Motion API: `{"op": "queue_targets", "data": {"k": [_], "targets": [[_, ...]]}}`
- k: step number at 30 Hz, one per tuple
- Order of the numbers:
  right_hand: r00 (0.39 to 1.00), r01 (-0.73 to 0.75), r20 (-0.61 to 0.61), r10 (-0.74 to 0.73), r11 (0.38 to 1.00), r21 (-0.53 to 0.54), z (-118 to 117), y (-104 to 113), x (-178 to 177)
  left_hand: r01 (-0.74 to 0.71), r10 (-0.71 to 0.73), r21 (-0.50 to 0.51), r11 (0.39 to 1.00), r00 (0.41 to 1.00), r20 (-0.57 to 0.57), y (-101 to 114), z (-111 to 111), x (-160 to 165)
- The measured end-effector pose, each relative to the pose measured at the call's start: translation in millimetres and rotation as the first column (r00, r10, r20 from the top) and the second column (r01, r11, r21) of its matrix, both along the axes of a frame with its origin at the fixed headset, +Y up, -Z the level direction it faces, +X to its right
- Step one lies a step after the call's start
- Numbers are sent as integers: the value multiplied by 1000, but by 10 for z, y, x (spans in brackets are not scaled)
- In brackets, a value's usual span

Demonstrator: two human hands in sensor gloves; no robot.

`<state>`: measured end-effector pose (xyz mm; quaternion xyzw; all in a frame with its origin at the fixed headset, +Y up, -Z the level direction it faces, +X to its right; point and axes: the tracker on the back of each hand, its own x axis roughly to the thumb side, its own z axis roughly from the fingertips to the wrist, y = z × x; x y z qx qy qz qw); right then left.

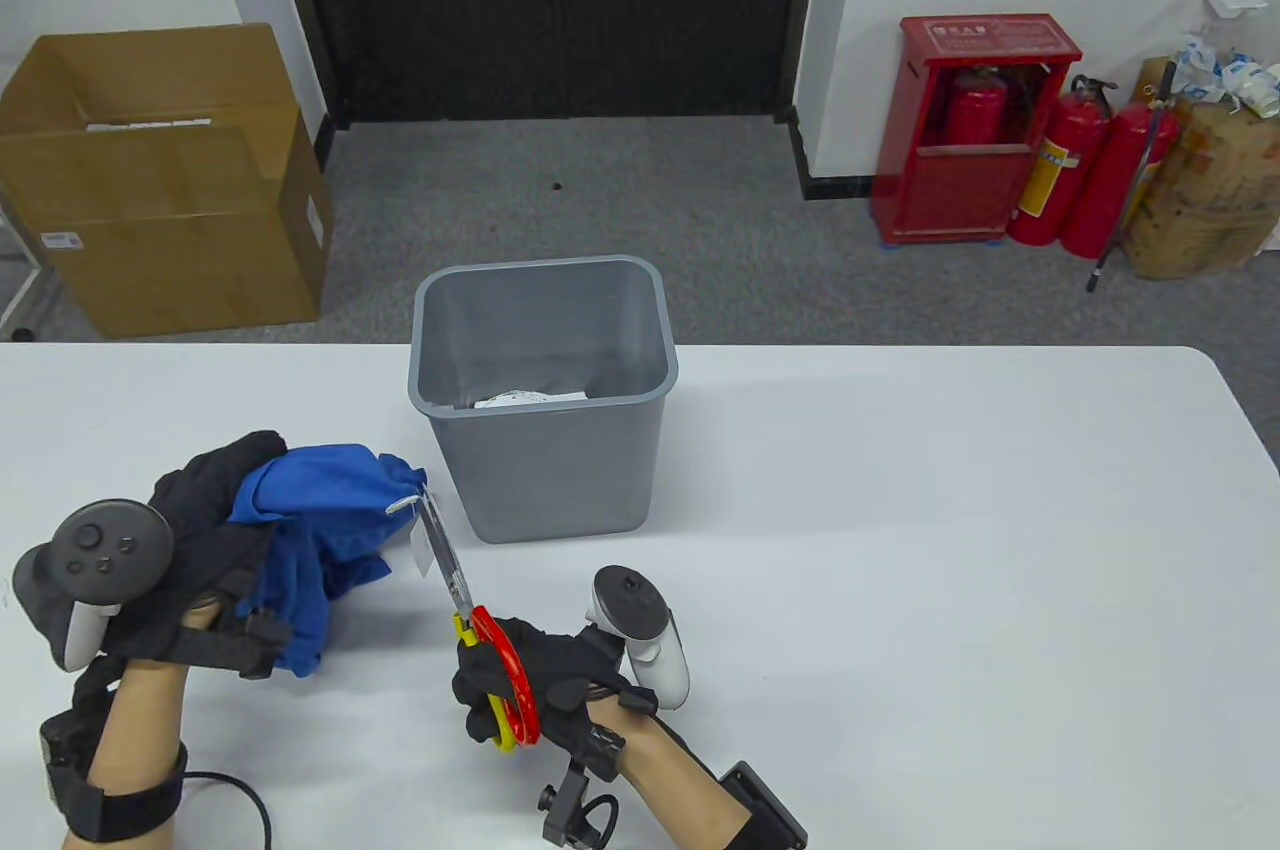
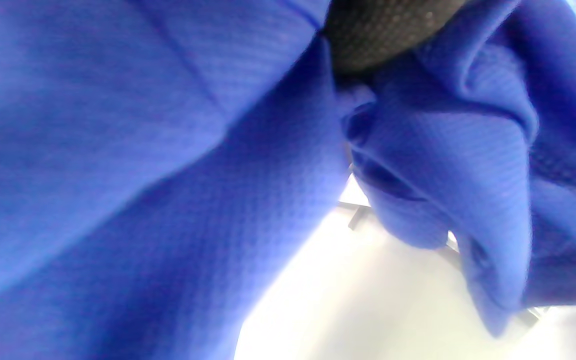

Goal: Cut off the clothing tag with scissors

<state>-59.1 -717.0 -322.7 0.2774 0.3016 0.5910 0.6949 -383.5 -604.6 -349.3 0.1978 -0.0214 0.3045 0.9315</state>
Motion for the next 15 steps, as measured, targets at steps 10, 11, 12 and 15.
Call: {"op": "queue_targets", "data": {"k": [10,11,12,15], "targets": [[999,11,50,-14,999,51,-110,22,-76,11,-11,-6,1000,1000,22,-4,-4,16],[998,-2,59,-2,998,63,-123,18,-85,13,-13,-7,1000,1000,23,-5,-4,20],[998,-6,64,2,998,67,-128,14,-90,15,-15,-7,1000,1000,23,-5,-5,22],[996,-4,84,-3,997,78,-141,6,-106,24,-24,-11,1000,999,25,-10,-10,28]]}}
